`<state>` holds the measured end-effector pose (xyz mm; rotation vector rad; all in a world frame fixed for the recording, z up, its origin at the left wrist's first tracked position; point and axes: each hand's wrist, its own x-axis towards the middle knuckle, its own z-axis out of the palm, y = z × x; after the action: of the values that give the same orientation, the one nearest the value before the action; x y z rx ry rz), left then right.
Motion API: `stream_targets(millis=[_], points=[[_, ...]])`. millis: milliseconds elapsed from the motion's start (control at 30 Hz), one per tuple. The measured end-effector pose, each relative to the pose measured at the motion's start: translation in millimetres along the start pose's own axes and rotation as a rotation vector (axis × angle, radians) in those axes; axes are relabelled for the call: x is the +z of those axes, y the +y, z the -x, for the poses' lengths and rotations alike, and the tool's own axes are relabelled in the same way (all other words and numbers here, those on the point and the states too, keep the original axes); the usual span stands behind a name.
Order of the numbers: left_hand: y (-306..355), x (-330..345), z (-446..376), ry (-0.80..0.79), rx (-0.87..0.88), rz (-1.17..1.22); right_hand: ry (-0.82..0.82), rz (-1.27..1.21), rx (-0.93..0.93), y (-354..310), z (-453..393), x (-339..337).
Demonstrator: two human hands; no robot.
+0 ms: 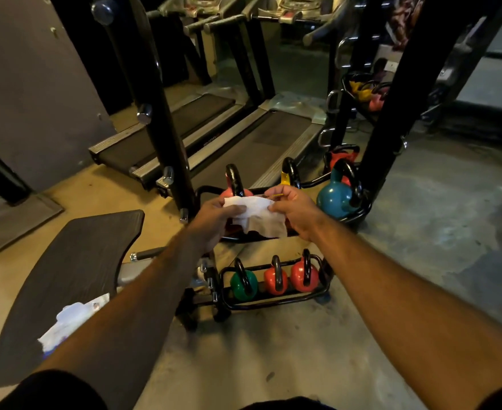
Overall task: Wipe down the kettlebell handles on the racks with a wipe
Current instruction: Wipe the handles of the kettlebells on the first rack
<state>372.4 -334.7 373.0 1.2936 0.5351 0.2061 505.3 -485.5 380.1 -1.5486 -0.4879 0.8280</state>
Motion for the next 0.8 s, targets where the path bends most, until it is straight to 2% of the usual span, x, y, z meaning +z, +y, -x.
stream_targets(millis=[67, 200, 367, 433, 500, 600, 667, 733, 800], points=[[-1.2, 10.5, -13.2, 0.105, 0.056, -0.056, -0.014, 0.021, 0.056, 4.9, -10.8, -15.6], [-3.2, 26.7, -35.3, 0.259, 0.087, -0.237, -0.171, 0.090, 0.190, 10.3, -24.9, -36.3], [0.5, 52.4, -43.0, 0.521, 0.347, -0.830, -0.147, 0.100, 0.208, 12.7, -41.0, -42.4], [-1.6, 62.3, -42.0, 0.525, 0.498, -1.025, -0.126, 0.044, 0.243, 13.4, -46.5, -40.4], [-5.6, 69.9, -41.1, 0.450, 0.569, -1.131, -0.102, -0.083, 0.288, 14.2, -52.6, -38.7], [-13.1, 75.0, -42.2, 0.302, 0.538, -1.158, -0.091, -0.310, 0.372, 15.5, -62.8, -38.8], [-17.8, 74.4, -42.3, 0.263, 0.481, -1.141, -0.129, -0.359, 0.402, 18.4, -70.4, -41.5], [-19.9, 74.2, -41.5, 0.278, 0.439, -1.011, -0.165, -0.372, 0.406, 19.5, -75.2, -42.7], [-19.4, 71.9, -42.1, 0.376, 0.422, -0.801, -0.142, -0.330, 0.370, 19.8, -79.8, -42.1]])
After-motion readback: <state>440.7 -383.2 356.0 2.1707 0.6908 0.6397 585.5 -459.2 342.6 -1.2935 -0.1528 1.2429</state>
